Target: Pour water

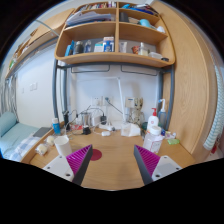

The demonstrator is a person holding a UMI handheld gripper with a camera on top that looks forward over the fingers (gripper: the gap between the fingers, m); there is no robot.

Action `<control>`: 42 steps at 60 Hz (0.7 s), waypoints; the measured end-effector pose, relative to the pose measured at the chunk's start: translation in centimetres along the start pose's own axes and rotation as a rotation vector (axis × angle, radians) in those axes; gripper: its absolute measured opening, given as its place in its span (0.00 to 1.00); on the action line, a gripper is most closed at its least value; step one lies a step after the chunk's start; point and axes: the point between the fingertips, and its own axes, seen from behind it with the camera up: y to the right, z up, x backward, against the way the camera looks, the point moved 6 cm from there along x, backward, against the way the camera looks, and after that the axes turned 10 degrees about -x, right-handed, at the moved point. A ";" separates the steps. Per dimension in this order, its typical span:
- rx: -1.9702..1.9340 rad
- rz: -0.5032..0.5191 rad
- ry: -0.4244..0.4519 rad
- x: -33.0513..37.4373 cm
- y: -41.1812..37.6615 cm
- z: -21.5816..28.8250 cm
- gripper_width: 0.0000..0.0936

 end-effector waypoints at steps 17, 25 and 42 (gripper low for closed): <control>0.027 -0.056 0.091 -0.5 7.9 -3.1 0.91; -0.003 -0.095 0.082 -1.5 12.3 -4.8 0.91; -0.015 -0.047 0.123 -7.5 15.6 -3.3 0.92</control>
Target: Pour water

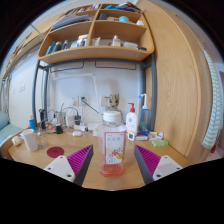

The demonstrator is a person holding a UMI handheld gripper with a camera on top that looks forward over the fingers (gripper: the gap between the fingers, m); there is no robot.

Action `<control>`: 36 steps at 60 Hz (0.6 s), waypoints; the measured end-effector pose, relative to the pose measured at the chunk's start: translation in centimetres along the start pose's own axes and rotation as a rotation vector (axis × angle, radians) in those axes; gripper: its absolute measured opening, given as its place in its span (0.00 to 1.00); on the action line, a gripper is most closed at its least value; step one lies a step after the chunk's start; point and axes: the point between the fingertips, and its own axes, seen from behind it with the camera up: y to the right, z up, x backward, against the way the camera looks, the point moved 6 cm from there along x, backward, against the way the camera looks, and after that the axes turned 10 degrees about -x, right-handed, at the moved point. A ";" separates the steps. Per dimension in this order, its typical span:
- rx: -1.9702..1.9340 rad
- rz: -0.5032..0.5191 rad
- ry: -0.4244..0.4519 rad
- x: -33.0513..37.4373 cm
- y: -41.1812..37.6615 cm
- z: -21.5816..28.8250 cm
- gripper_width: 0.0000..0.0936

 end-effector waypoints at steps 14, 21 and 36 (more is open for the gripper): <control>0.044 0.018 0.000 -5.1 -0.6 0.1 0.90; 0.008 0.033 0.004 -6.0 -0.8 -0.5 0.74; -0.002 -0.001 0.054 -6.6 -0.4 -0.5 0.51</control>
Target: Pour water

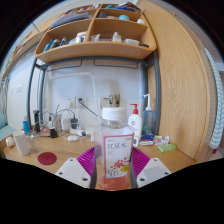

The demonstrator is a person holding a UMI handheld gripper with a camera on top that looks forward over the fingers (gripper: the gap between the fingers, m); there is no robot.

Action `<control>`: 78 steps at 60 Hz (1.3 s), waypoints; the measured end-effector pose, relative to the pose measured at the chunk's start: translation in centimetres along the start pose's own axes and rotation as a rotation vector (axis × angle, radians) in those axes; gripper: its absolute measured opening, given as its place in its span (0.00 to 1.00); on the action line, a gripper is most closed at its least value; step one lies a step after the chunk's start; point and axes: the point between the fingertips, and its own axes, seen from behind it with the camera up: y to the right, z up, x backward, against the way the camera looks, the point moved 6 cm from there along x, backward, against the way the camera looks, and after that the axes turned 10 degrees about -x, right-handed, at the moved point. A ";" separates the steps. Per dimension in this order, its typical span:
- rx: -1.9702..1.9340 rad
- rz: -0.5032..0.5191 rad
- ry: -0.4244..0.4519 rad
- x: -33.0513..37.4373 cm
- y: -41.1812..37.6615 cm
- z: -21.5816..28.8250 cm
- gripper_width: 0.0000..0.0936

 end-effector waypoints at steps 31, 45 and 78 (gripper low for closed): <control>0.622 0.090 0.077 -1.2 -10.8 4.5 0.48; 1.186 0.117 0.203 -2.7 -20.9 5.9 0.47; 2.172 0.115 0.475 -3.9 -31.5 2.7 0.47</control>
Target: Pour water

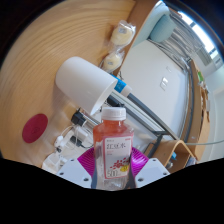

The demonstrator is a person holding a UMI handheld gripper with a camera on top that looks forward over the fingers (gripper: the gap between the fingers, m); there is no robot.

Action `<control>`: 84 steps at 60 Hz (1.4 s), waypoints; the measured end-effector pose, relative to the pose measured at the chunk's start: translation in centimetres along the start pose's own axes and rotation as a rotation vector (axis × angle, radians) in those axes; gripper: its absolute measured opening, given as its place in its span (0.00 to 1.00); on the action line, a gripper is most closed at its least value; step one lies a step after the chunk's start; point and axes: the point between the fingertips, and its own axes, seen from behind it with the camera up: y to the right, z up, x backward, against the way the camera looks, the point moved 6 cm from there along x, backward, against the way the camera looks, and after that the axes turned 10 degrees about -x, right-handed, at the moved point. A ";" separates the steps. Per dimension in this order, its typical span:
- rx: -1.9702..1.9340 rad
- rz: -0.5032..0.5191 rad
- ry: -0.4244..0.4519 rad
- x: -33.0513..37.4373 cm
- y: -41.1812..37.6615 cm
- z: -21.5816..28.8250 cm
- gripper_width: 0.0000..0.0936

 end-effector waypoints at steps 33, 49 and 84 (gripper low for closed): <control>-0.654 0.046 -0.053 0.9 0.8 -2.2 0.47; -1.631 0.079 -0.085 2.5 -0.5 -4.1 0.48; -2.181 0.180 -0.133 1.0 -8.9 -2.3 0.49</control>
